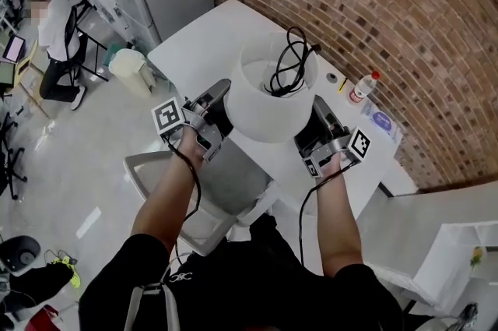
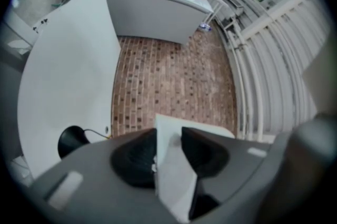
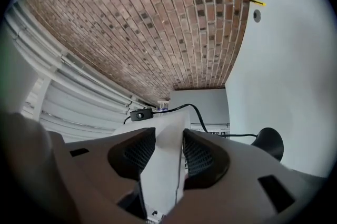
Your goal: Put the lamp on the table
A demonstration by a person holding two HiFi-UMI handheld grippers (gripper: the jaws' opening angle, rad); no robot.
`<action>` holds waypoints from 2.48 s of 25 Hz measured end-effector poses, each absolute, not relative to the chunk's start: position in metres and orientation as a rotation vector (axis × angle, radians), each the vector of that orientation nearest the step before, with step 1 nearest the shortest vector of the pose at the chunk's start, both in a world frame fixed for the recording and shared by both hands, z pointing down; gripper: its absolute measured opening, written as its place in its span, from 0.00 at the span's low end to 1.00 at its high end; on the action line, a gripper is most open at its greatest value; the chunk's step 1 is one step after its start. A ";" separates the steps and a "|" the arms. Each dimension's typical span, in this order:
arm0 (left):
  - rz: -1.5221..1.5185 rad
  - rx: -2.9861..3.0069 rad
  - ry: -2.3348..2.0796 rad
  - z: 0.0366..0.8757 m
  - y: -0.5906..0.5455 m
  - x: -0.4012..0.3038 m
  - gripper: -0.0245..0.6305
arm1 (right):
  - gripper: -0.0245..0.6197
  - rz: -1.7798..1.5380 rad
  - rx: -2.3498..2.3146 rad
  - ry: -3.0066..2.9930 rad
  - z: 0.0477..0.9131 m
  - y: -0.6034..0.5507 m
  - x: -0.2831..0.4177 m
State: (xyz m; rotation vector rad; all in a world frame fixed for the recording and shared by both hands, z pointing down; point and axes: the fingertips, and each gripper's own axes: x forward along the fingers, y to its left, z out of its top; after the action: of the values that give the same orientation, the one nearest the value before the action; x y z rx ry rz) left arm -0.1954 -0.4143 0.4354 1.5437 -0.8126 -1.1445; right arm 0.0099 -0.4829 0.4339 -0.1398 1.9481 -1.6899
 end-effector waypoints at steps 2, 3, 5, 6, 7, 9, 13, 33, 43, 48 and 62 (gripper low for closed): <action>-1.165 1.537 -0.841 0.442 -0.431 -0.197 0.24 | 0.27 -1.720 -0.119 1.944 0.444 -0.503 0.007; -1.173 1.533 -0.853 0.445 -0.440 -0.198 0.24 | 0.27 -1.732 -0.109 1.943 0.449 -0.514 0.006; -1.196 1.531 -0.871 0.452 -0.458 -0.199 0.24 | 0.27 -1.752 -0.084 1.951 0.457 -0.537 0.004; -1.207 1.533 -0.881 0.455 -0.467 -0.200 0.24 | 0.27 -1.759 -0.070 1.956 0.461 -0.548 0.003; -1.215 1.536 -0.892 0.458 -0.476 -0.201 0.24 | 0.28 -1.764 -0.056 1.962 0.465 -0.559 0.002; -1.224 1.544 -0.913 0.463 -0.495 -0.202 0.24 | 0.27 -1.771 -0.040 1.977 0.471 -0.583 -0.001; -1.264 1.527 -0.928 0.477 -0.523 -0.201 0.24 | 0.27 -1.791 -0.026 1.991 0.485 -0.618 -0.004; -1.255 1.473 -0.978 0.529 -0.593 -0.210 0.24 | 0.28 -1.861 -0.044 2.017 0.541 -0.699 -0.019; -1.241 1.451 -0.998 0.548 -0.602 -0.212 0.24 | 0.28 -1.906 -0.064 2.005 0.567 -0.706 -0.020; -1.253 1.457 -0.992 0.551 -0.603 -0.215 0.24 | 0.29 -1.892 -0.045 2.016 0.567 -0.706 -0.022; -1.228 1.435 -1.100 0.569 -0.586 -0.240 0.26 | 0.30 -1.817 -0.146 2.008 0.571 -0.702 -0.021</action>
State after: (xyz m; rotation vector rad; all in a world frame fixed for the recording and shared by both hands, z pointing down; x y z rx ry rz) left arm -0.2405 -0.5860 0.5687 1.4353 -1.0996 -1.2275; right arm -0.0213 -0.7019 0.5715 -0.1458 2.0076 -1.8170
